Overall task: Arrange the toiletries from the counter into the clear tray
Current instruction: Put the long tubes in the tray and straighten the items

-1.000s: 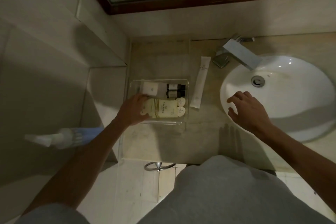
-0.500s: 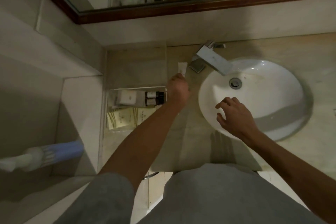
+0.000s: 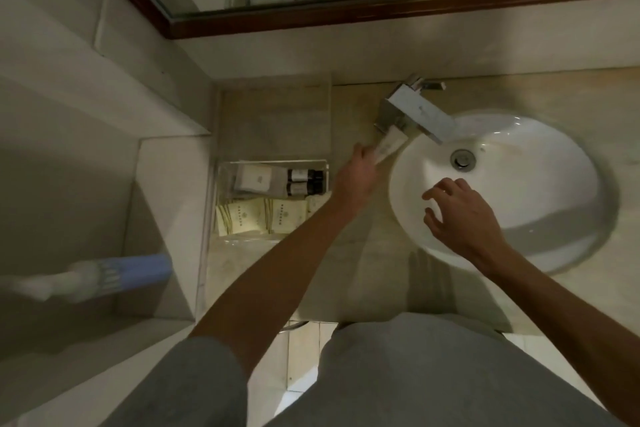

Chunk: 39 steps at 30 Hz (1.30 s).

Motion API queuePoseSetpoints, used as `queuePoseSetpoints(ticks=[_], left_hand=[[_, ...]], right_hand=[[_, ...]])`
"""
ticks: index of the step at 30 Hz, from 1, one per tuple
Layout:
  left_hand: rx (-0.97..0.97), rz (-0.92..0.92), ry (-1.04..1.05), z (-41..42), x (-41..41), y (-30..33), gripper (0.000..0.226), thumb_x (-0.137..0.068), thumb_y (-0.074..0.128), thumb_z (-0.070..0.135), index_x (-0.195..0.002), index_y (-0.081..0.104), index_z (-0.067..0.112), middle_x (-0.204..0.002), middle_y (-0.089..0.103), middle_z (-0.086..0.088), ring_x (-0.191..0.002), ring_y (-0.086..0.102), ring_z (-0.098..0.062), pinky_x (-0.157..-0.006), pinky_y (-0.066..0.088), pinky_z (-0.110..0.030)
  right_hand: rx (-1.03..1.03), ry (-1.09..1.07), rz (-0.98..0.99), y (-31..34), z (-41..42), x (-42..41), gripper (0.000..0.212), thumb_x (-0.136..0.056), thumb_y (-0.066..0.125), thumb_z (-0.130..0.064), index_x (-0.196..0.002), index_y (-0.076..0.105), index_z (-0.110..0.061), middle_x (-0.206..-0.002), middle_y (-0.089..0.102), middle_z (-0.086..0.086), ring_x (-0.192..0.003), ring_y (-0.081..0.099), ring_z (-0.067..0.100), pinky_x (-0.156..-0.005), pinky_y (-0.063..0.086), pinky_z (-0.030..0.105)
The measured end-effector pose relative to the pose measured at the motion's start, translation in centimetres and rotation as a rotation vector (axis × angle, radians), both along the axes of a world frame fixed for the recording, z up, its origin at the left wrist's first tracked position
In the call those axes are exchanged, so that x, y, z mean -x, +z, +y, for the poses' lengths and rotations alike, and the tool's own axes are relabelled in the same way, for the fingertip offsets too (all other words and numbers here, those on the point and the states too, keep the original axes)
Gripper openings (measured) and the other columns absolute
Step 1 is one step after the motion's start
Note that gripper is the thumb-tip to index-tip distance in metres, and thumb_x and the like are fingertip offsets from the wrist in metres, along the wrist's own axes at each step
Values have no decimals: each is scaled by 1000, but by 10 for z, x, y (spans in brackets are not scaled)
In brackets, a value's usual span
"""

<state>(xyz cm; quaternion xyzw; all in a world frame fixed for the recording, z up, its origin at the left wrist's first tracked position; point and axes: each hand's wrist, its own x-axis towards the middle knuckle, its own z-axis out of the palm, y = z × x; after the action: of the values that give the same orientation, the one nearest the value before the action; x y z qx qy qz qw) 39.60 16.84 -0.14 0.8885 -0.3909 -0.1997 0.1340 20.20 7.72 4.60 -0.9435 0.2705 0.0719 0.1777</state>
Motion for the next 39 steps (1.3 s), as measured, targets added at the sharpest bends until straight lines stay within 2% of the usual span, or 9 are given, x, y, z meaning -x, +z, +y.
queuePoseSetpoints(ticks=[4, 8, 12, 15, 23, 30, 34, 36, 39], left_hand=[[185, -62, -234, 53, -19, 33, 37, -90, 53, 14, -126, 50, 6, -116, 50, -15, -79, 60, -27, -61, 47, -33], [31, -153, -387, 140, -68, 33, 47, -90, 54, 21, -135, 44, 10, -129, 48, -14, -88, 62, -29, -71, 54, -39], [-171, -147, -429, 197, -100, 10, 47, -91, 57, 24, -135, 45, 11, -121, 50, -12, -84, 61, -23, -74, 56, -38], [-167, -190, -483, 211, -107, -2, 47, -92, 56, 30, -134, 45, 12, -119, 53, -9, -91, 59, -20, -79, 56, -35], [-227, -316, -544, 216, -107, 0, 55, -85, 49, 41, -136, 40, 20, -127, 48, -3, -111, 48, -20, -96, 44, -40], [-288, -304, -558, 199, -96, 9, 44, -90, 56, 26, -131, 46, 14, -124, 54, -8, -106, 55, -24, -91, 47, -40], [-342, -303, -451, 186, -85, 26, 56, -77, 60, 30, -128, 45, 13, -124, 51, -7, -110, 52, -27, -92, 45, -41], [-267, -294, -366, 171, -64, 42, 68, -67, 63, 33, -129, 44, 12, -127, 50, -8, -114, 49, -27, -95, 43, -41], [-41, -346, -439, 113, -1, 59, 72, -61, 64, 35, -127, 52, 8, -124, 55, -12, -112, 51, -30, -94, 39, -40]], right_hand=[[0, 15, 0, -4, 6, 5, 31, -87, 68, -25, -115, 67, -13, -119, 62, 8, -104, 54, 23, -81, 53, 38], [-5, 16, 30, -12, 18, 10, 28, -88, 67, -26, -114, 67, -15, -119, 62, 7, -106, 54, 23, -81, 54, 39], [-21, 23, 54, -18, 33, 11, 28, -88, 66, -27, -114, 67, -16, -119, 62, 6, -108, 54, 23, -84, 53, 39], [-43, 19, 64, -20, 40, 10, 28, -88, 66, -28, -114, 66, -17, -119, 61, 5, -108, 54, 21, -85, 52, 38], [-38, 10, 49, -15, 40, 11, 27, -88, 67, -26, -113, 67, -16, -119, 62, 6, -108, 55, 23, -84, 52, 38], [-53, -40, 0, -16, 25, 31, 27, -89, 65, -26, -113, 68, -15, -118, 63, 6, -108, 55, 22, -83, 51, 37], [-63, -68, -10, -19, 8, 57, 27, -89, 64, -26, -113, 67, -15, -118, 62, 5, -109, 54, 22, -83, 50, 37], [-59, -89, -14, -20, -6, 74, 27, -89, 64, -27, -114, 66, -16, -118, 62, 4, -109, 54, 21, -82, 50, 36], [-58, -129, -12, -21, -29, 104, 28, -89, 64, -26, -115, 66, -15, -118, 63, 5, -109, 55, 21, -83, 51, 37]])
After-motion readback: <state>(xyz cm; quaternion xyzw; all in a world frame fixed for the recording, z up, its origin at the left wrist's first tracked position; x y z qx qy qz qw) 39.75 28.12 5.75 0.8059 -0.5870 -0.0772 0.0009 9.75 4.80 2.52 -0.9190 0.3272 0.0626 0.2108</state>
